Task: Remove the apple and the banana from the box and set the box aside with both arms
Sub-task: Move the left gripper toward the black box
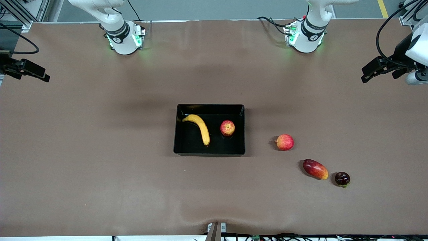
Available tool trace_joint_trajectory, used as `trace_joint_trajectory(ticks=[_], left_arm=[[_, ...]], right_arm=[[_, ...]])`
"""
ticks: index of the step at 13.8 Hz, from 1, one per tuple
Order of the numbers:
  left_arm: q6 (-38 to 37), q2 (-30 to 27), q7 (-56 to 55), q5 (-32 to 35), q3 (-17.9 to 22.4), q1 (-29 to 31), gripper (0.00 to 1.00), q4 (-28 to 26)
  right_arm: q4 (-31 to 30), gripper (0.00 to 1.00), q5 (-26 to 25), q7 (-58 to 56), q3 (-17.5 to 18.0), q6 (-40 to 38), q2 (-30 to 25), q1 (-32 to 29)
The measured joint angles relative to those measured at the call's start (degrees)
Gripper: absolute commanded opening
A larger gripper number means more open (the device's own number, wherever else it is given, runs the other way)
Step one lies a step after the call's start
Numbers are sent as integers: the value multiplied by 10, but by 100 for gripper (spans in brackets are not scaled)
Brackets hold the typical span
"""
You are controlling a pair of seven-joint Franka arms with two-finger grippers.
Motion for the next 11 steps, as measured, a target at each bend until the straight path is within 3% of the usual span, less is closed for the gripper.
trace_joint_trajectory(ticks=[7,11], left_arm=[[0,17,-14,3,-7,-3,100,10],[48,86,-147,-18,-68,-12,100,13]], right_arm=[[2,100,0,0,0,-1,0,0],[3,100,0,0,0,-1,0,0]])
